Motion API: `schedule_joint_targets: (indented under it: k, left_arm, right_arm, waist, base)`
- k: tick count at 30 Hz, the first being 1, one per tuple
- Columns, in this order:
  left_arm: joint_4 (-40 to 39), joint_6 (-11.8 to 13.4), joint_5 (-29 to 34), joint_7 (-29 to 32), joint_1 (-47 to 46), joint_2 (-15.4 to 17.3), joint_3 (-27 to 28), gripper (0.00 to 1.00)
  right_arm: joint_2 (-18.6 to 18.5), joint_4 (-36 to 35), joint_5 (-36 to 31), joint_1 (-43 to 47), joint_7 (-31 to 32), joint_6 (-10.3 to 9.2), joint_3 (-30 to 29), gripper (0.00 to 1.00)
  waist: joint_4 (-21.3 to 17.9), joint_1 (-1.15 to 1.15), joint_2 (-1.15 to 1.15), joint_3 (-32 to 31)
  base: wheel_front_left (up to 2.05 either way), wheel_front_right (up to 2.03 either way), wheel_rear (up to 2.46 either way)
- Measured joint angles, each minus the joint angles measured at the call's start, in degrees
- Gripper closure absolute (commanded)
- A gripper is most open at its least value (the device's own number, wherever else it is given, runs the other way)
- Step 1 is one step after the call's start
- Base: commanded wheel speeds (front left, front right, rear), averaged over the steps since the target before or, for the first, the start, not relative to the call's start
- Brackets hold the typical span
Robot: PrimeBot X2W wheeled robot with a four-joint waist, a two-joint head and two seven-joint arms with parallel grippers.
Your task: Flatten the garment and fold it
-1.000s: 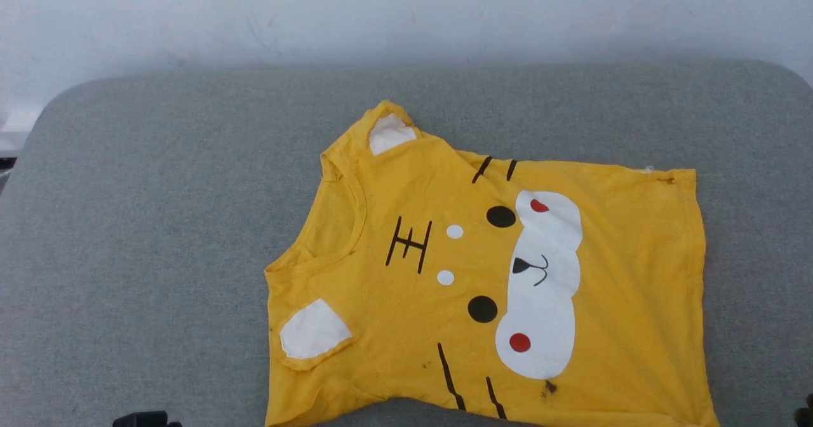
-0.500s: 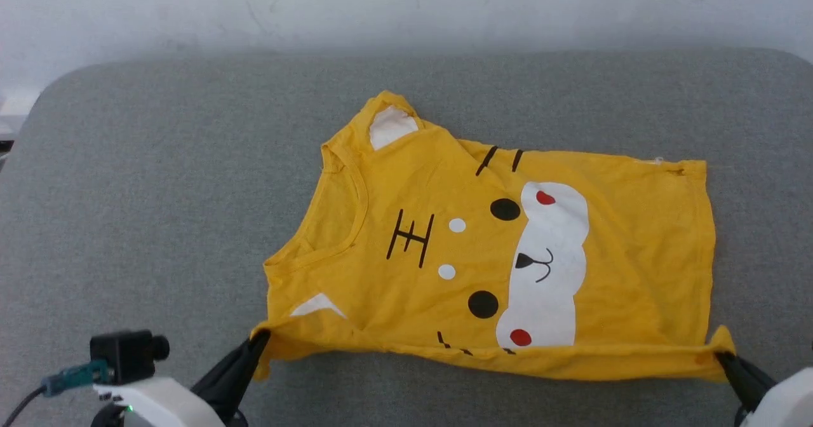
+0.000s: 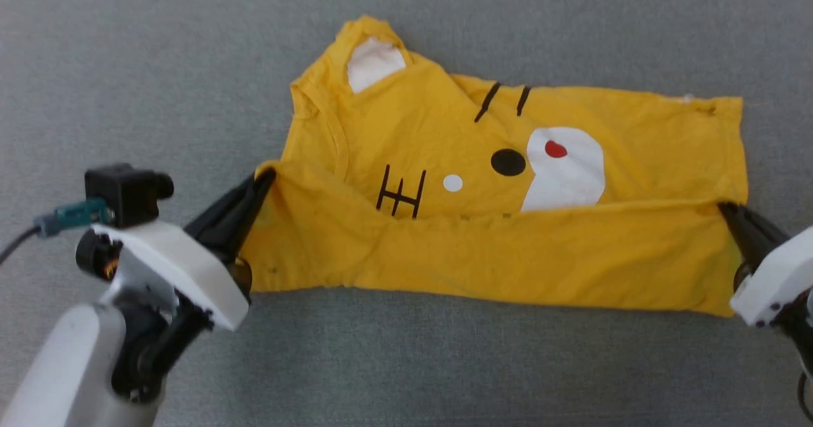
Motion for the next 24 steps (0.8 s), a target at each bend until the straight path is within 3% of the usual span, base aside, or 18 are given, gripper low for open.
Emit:
schedule_joint_targets:
  k: [14,19,23,24]
  left_arm:
    - [10.6,-2.0,0.1,-1.5,-13.1,-0.3,-1.6,1.0]
    - [15.3,-2.5,-2.5,4.1,-13.8,-0.3,-4.6,1.0]
    - [17.1,-2.5,-3.8,8.1,-16.0,0.1,-5.0,1.0]
    - [17.3,-2.5,-4.0,8.2,-16.1,0.0,-5.0,0.94]
  right_arm:
    - [-2.5,7.7,-0.8,-11.2,-1.1,0.0,3.2,1.0]
    - [-2.4,10.4,-0.6,-13.0,3.3,0.13,3.2,1.0]
    - [-1.7,10.6,-0.5,-14.9,10.3,0.16,2.1,0.67]
    - [-1.4,10.4,-0.5,-15.0,11.4,0.15,1.6,0.55]
  waist:
    - [-1.7,-0.01,0.0,10.4]
    - [-2.1,-0.03,0.0,12.5]
    - [-2.4,-0.04,0.0,12.7]
    - [-2.4,-0.04,0.0,12.7]
  base:
    - [0.0,0.0,0.0]
    - [0.0,0.0,0.0]
    - [0.0,0.0,0.0]
    - [0.0,0.0,0.0]
